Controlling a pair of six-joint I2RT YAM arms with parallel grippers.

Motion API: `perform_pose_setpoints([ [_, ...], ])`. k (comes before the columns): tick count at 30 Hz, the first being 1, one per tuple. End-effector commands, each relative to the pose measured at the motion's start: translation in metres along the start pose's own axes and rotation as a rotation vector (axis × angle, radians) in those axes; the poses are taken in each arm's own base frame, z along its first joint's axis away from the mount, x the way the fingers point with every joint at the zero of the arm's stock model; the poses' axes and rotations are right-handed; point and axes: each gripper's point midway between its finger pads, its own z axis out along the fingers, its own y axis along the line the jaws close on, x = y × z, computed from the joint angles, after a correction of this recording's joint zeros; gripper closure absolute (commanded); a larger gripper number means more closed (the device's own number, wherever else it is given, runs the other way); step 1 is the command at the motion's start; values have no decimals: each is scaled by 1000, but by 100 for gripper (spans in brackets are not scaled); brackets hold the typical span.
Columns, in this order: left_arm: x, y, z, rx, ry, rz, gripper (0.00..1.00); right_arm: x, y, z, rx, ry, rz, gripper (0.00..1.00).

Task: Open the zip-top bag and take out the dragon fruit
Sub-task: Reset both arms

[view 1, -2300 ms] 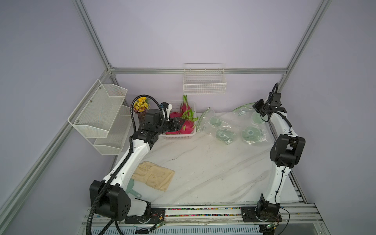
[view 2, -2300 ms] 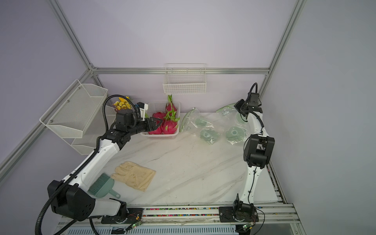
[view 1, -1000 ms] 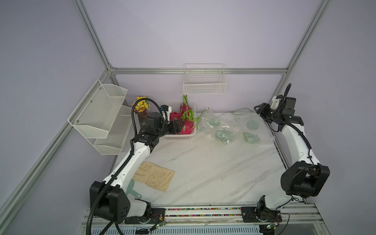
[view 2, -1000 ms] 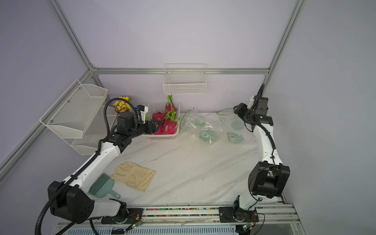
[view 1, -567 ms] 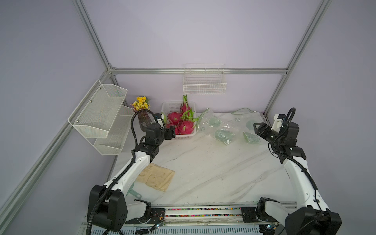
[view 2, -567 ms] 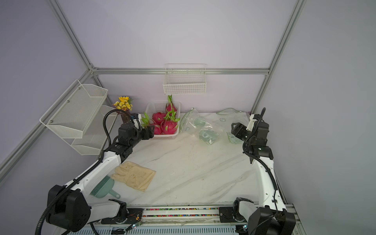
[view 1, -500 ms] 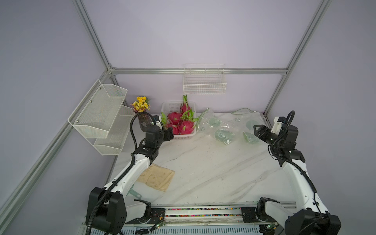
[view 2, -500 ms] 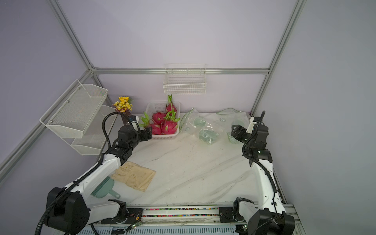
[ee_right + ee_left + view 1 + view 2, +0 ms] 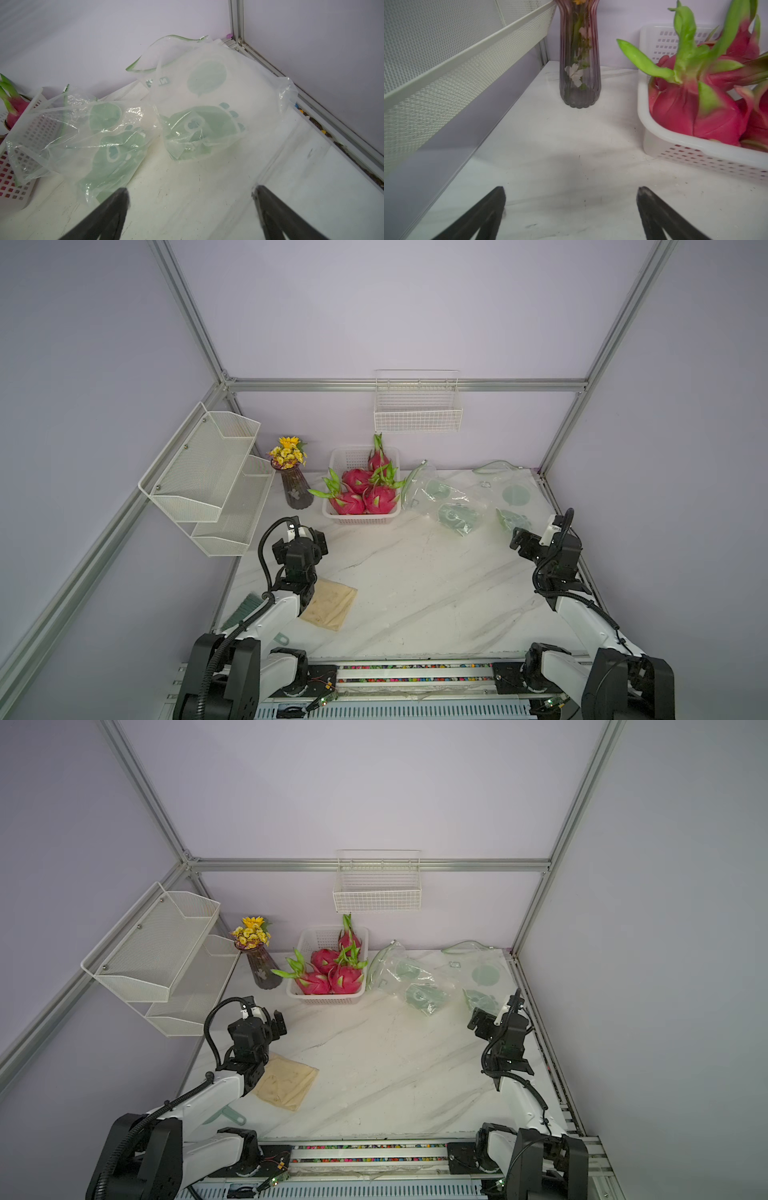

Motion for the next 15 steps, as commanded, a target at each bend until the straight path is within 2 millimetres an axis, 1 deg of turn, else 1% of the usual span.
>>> perform_pose_setpoints([
  [1, -21, 9, 2, -6, -148, -47, 0, -28, 3, 9, -8, -160, -61, 3],
  [2, -16, 12, 3, -4, -153, -58, 0, -24, 2, 13, -11, -153, -67, 3],
  [5, -9, 13, 10, 7, -152, -82, 0, -11, 0, 23, -22, -142, -68, 3],
  [10, -11, 2, 18, 54, -151, -45, 0, -3, 6, 29, -62, -178, -103, 3],
  [13, -14, -1, 19, 68, -175, -21, 0, 9, 12, 42, -64, -158, -137, 3],
  [15, -16, -3, 17, 81, -199, -16, 0, 12, 19, 46, -88, -159, -153, 3],
])
